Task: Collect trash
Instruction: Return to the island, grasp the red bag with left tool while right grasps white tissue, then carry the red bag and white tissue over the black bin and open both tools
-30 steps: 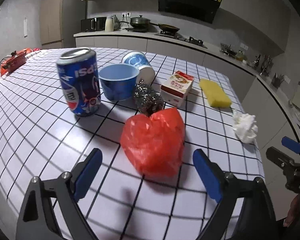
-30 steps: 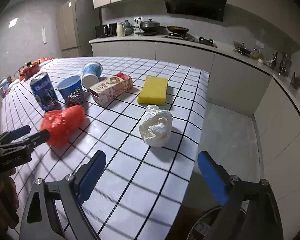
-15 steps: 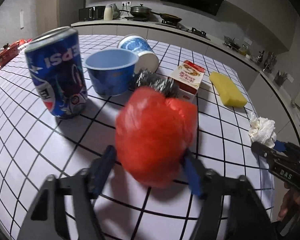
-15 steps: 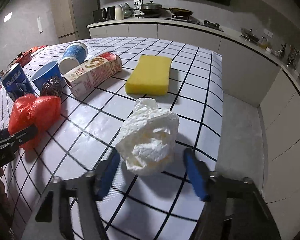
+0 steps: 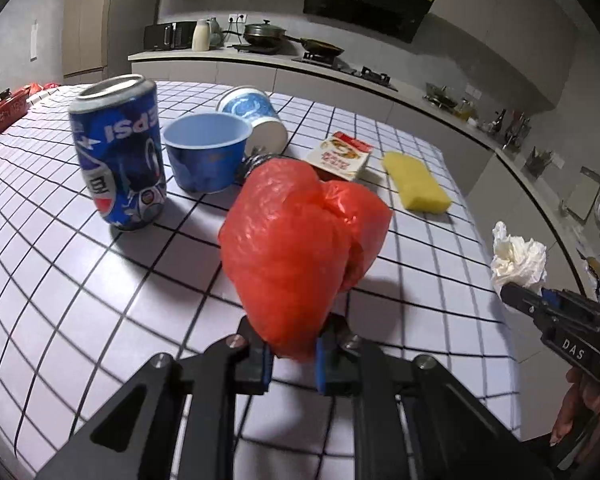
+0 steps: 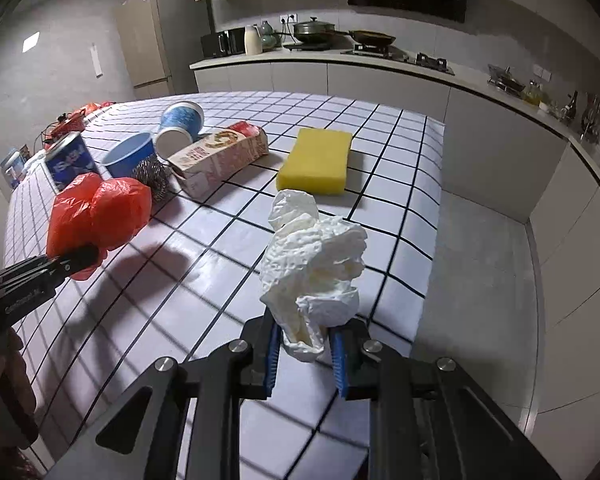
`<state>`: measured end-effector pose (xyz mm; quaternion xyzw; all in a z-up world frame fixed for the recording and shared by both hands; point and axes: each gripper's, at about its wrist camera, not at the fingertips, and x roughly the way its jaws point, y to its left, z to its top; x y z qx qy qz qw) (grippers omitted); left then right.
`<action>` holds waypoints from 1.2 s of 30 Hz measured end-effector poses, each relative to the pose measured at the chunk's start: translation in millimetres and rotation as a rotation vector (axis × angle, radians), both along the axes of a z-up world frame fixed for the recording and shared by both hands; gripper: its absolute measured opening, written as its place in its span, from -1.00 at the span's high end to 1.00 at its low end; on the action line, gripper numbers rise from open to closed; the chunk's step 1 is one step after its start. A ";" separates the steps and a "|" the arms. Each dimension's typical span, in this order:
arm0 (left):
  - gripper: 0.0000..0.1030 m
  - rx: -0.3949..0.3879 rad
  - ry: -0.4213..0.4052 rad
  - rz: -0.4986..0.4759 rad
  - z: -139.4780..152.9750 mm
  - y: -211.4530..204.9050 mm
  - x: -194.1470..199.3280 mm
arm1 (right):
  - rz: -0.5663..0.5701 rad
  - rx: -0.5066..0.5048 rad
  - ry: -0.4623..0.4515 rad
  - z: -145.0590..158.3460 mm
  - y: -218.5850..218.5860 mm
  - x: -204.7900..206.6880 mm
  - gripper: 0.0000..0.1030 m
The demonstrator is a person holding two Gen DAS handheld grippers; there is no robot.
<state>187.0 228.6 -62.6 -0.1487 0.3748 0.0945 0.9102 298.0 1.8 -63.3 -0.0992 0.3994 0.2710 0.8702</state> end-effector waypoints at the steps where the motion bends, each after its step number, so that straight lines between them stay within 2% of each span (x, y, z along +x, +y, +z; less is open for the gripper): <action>1: 0.68 0.003 -0.003 -0.003 1.6 -1.6 -1.8 | -0.001 0.006 -0.002 2.9 -3.9 -5.2 0.55; 12: 0.68 0.000 -0.038 -0.088 23.1 -49.2 -40.8 | -0.050 0.057 -0.047 35.9 -66.5 -66.8 0.55; 24: 0.68 -0.005 -0.065 -0.250 42.0 -120.1 -68.4 | -0.163 0.058 -0.085 57.4 -154.4 -132.7 0.55; 36: 0.68 -0.008 -0.070 -0.379 44.9 -177.6 -80.6 | -0.263 0.031 -0.100 58.7 -221.7 -175.9 0.55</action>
